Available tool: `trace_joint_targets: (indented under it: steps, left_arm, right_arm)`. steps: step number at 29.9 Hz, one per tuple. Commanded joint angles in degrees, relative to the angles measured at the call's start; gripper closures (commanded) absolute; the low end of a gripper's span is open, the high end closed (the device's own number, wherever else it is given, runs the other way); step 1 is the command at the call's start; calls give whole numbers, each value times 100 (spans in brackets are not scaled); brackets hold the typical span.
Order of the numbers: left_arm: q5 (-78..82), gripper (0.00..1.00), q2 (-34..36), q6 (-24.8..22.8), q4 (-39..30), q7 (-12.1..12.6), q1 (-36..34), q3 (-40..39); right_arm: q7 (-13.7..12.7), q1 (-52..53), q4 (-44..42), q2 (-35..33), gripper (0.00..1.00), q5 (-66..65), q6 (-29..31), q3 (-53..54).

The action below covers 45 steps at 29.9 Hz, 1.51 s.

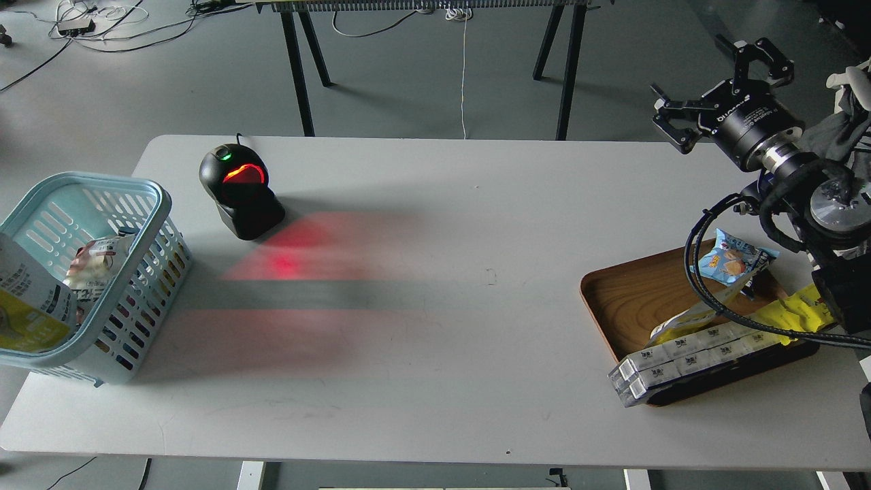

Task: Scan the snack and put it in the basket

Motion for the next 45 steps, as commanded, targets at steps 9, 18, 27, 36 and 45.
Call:
trace_joint_targets:
  steps: [9, 18, 27, 36, 45]
  left_arm:
    - [-379, 5, 33, 397, 59, 61, -307, -830]
    - [-2874, 2, -1186, -280, 515, 465, -1132, -1841]
    - [-5854, 1, -3155, -324, 1561, 439, -1266, -2193]
    - [-8349, 1, -5072, -1921, 3361, 509, -1257, -2394]
    - [-9714, 1, -6884, -3379, 6342, 931, -1380, -3317]
  right_arm:
    - [0, 11, 9, 1, 4, -9, -7, 0]
    - [0, 107, 9, 89, 3, -96, -7, 0]
    - [0, 239, 80, 159, 2, -299, -182, -193]
    - [0, 204, 448, 63, 1, -325, -244, -238]
    - [-9, -173, 923, -254, 1, -325, -192, -124]
